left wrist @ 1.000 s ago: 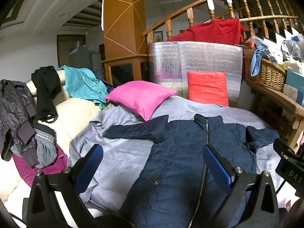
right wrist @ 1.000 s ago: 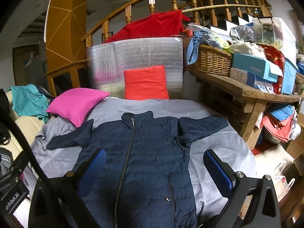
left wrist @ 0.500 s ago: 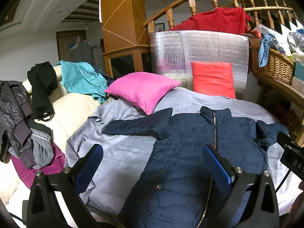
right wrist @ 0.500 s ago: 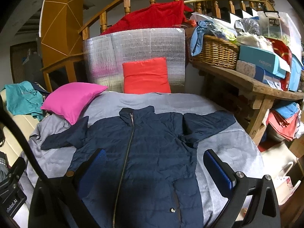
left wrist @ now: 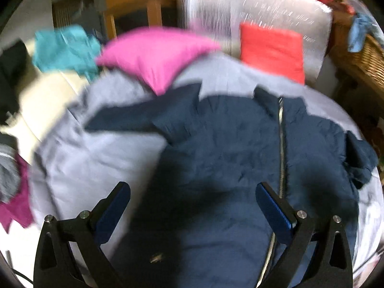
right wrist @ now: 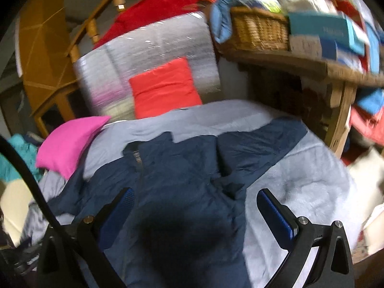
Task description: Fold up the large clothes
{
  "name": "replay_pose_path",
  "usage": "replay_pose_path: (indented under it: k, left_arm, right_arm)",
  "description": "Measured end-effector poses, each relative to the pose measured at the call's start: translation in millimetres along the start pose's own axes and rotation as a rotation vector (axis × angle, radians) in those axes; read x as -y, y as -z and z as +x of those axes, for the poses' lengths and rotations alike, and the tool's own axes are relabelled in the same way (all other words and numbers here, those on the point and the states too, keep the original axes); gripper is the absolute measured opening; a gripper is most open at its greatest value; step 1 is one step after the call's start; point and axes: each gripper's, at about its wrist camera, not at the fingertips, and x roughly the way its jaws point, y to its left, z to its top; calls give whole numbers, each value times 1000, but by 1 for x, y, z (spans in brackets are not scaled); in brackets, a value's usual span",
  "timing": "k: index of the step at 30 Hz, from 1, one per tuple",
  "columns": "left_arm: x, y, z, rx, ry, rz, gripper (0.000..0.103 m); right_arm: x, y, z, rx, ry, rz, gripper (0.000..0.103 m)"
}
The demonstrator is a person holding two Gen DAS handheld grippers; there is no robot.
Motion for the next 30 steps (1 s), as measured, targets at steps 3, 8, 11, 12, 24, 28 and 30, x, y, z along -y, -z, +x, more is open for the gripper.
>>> replay_pose_path:
  k: [3, 8, 11, 12, 24, 28, 30]
  left_arm:
    - [6, -6, 49, -72, -19, -29, 103]
    - [12, -6, 89, -81, -35, -40, 103]
    - [16, -8, 102, -119, -32, -23, 103]
    - [16, -9, 103, -116, -28, -18, 103]
    - [55, -11, 130, -141, 3, 140, 103]
    - [60, -7, 138, -162, -12, 152, 103]
    - [58, -6, 140, -171, 2, 128, 103]
  right_arm:
    - [53, -16, 45, -38, -25, 98, 103]
    - [150, -40, 108, -55, -147, 405, 103]
    - [191, -45, 141, -62, -161, 553, 101]
    - [207, -45, 155, -83, -155, 604, 98]
    - [255, -52, 239, -182, -49, 696, 30]
    - [235, -62, 225, -142, -34, 609, 13]
    - [215, -73, 213, -102, -49, 537, 13]
